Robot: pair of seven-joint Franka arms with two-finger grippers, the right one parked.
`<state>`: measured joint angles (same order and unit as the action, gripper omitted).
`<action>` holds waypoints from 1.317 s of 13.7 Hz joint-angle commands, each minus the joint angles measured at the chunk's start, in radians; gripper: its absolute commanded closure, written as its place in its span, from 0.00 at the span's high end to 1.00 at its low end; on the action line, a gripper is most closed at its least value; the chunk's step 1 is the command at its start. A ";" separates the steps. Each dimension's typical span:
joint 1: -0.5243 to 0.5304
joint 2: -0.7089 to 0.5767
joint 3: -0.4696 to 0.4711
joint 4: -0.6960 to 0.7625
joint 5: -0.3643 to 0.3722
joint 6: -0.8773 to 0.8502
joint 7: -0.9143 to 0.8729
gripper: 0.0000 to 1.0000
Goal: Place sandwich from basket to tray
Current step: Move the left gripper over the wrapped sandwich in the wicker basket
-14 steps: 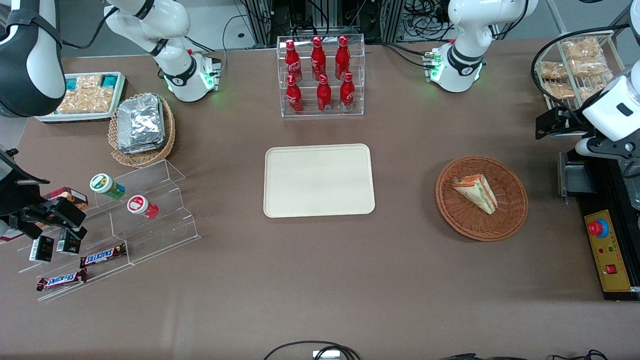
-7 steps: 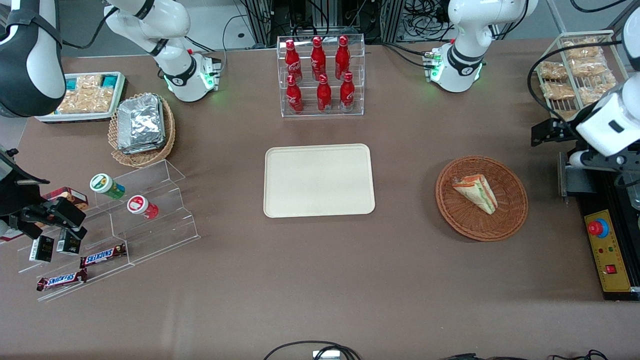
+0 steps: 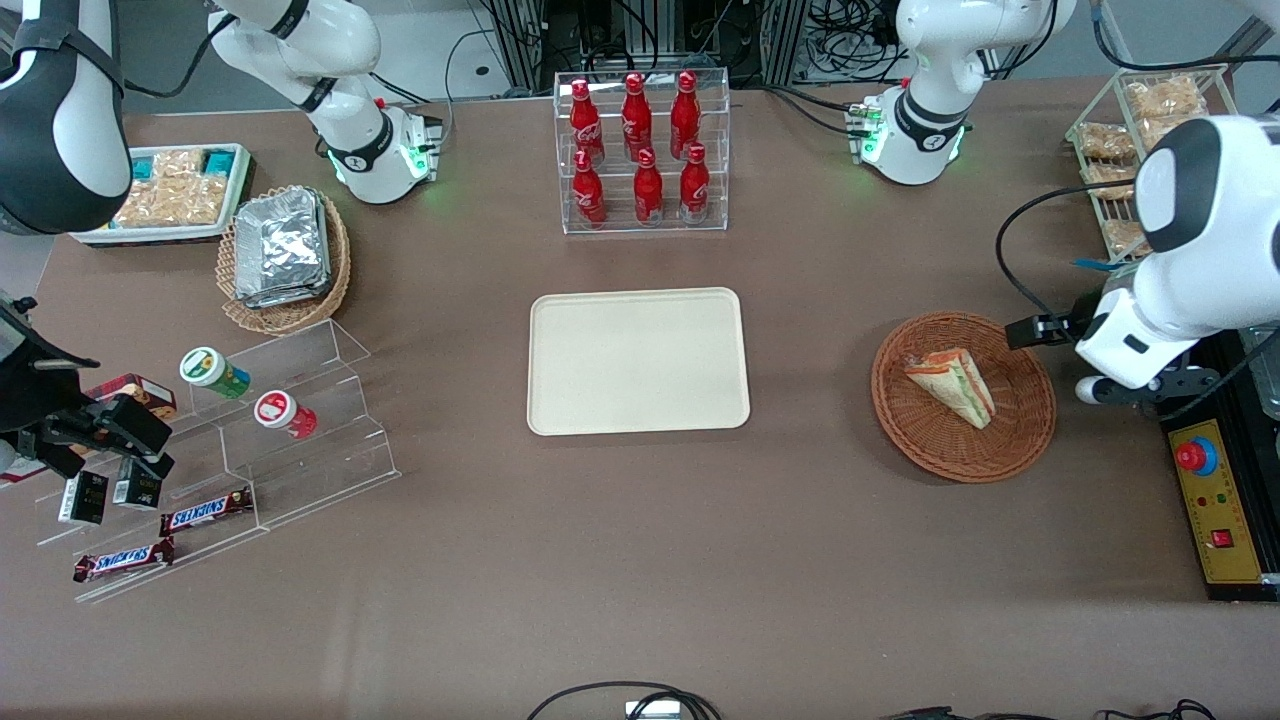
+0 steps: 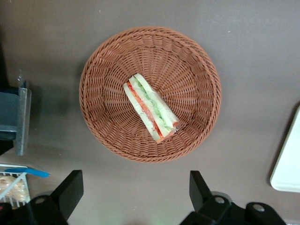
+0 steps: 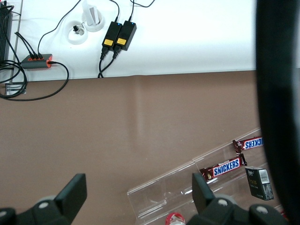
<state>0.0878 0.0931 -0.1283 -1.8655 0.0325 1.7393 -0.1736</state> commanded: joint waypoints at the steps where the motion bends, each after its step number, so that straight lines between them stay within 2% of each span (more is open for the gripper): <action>1: -0.008 -0.027 -0.002 -0.108 0.042 0.096 -0.122 1.00; 5: -0.013 -0.024 -0.008 -0.233 0.047 0.252 -0.331 1.00; 10: -0.014 -0.012 -0.008 -0.337 0.049 0.409 -0.440 1.00; 14: -0.040 0.051 -0.008 -0.337 0.049 0.466 -0.547 1.00; 18: -0.042 0.100 -0.008 -0.357 0.049 0.532 -0.558 1.00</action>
<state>0.0528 0.1761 -0.1393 -2.2064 0.0625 2.2303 -0.7024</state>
